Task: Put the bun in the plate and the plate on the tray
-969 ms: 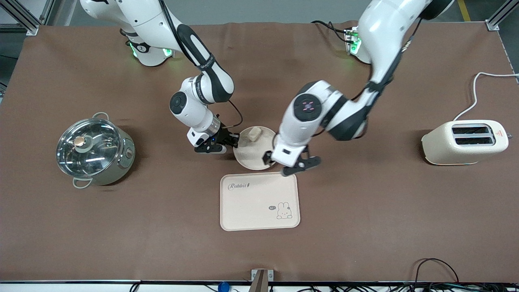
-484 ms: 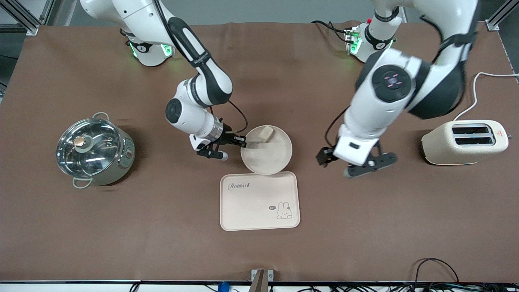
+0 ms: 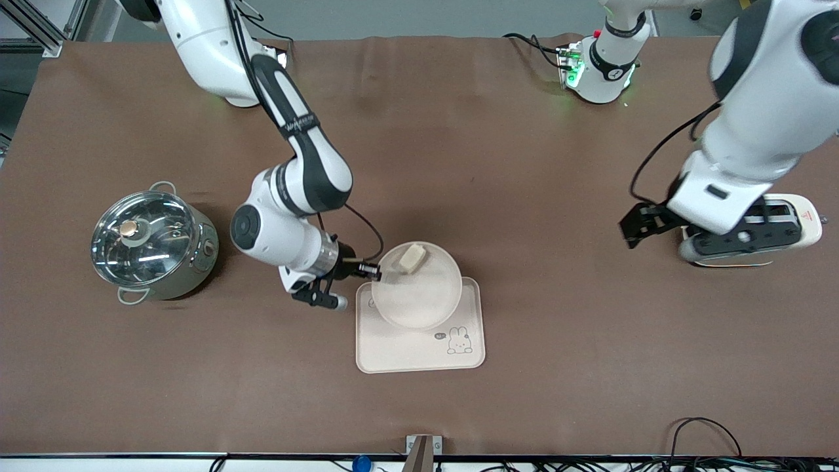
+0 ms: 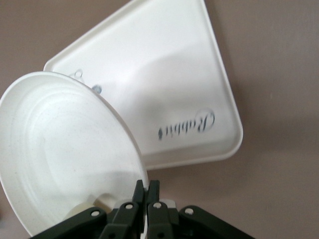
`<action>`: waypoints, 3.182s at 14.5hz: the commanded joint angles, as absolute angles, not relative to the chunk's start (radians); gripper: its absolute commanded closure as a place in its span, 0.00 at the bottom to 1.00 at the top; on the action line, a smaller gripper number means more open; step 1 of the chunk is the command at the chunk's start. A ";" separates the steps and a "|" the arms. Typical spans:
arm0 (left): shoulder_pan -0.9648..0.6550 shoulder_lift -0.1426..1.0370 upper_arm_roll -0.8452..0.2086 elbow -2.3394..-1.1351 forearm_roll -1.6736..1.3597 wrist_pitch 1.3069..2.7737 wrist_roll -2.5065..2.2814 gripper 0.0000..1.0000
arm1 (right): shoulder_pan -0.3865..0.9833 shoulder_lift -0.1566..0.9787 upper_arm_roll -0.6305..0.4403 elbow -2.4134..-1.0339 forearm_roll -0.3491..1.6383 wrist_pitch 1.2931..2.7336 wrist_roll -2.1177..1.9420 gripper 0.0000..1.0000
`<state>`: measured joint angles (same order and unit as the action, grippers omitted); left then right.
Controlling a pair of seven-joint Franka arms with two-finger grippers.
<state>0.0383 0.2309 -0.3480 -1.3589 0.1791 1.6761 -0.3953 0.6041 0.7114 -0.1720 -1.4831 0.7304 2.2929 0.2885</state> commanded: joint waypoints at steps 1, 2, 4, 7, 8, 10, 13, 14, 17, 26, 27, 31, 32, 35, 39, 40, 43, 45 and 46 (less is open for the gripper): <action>0.071 0.177 -0.351 -1.373 0.178 1.623 -0.347 0.00 | 0.591 0.834 -0.167 -1.338 0.686 2.275 0.311 1.00; 0.077 0.161 -0.348 -1.376 0.178 1.605 -0.328 0.00 | 0.591 0.850 -0.167 -1.329 0.686 2.279 0.311 1.00; 0.081 0.111 -0.327 -1.406 0.167 1.574 -0.279 0.00 | 0.589 0.874 -0.167 -1.301 0.686 2.279 0.311 1.00; 0.008 -0.018 -0.159 -1.549 0.039 1.575 -0.183 0.00 | 0.595 0.902 -0.167 -1.295 0.684 2.315 0.308 1.00; -0.038 -0.061 -0.100 -1.598 0.006 1.575 -0.172 0.00 | 0.603 0.907 -0.167 -1.296 0.684 2.322 0.308 1.00; -0.071 -0.107 -0.075 -1.659 0.002 1.575 -0.172 0.00 | 0.612 0.919 -0.167 -1.298 0.683 2.341 0.311 1.00; -0.067 -0.130 -0.078 -1.690 0.000 1.578 -0.172 0.00 | 0.607 0.953 -0.167 -1.292 0.684 2.388 0.305 1.00; -0.067 -0.124 -0.078 -1.683 0.000 1.578 -0.172 0.00 | 0.603 0.957 -0.167 -1.283 0.684 2.391 0.305 1.00; -0.069 -0.115 -0.078 -1.674 0.002 1.578 -0.172 0.00 | 0.595 0.959 -0.166 -1.278 0.684 2.390 0.304 1.00; -0.064 -0.106 -0.078 -1.643 0.014 1.575 -0.170 0.00 | 0.554 0.963 -0.164 -1.249 0.689 2.390 0.302 1.00; -0.064 -0.106 -0.077 -1.643 0.014 1.575 -0.170 0.00 | 0.552 0.963 -0.164 -1.249 0.689 2.390 0.304 1.00; -0.060 -0.104 -0.069 -1.644 0.015 1.575 -0.170 0.00 | 0.551 0.965 -0.163 -1.247 0.689 2.390 0.302 1.00; -0.058 -0.104 -0.069 -1.644 0.014 1.574 -0.170 0.00 | 0.552 0.968 -0.163 -1.247 0.689 2.390 0.302 1.00; -0.049 -0.101 -0.069 -1.646 0.014 1.575 -0.170 0.00 | 0.561 0.980 -0.161 -1.247 0.689 2.391 0.301 1.00; -0.049 -0.101 -0.069 -1.644 0.014 1.575 -0.170 0.00 | 0.566 0.985 -0.161 -1.246 0.689 2.391 0.308 0.98; -0.049 -0.101 -0.069 -1.644 0.014 1.575 -0.170 0.00 | 0.565 0.983 -0.161 -1.246 0.690 2.393 0.313 0.83; -0.048 -0.101 -0.069 -1.644 0.014 1.572 -0.170 0.00 | 0.571 0.963 -0.160 -1.247 0.699 2.388 0.316 0.24; -0.048 -0.101 -0.069 -1.644 0.014 1.565 -0.170 0.00 | 0.577 0.927 -0.160 -1.252 0.700 2.379 0.319 0.02; -0.048 -0.101 -0.069 -1.644 0.014 1.563 -0.170 0.00 | 0.577 0.914 -0.160 -1.256 0.699 2.375 0.319 0.00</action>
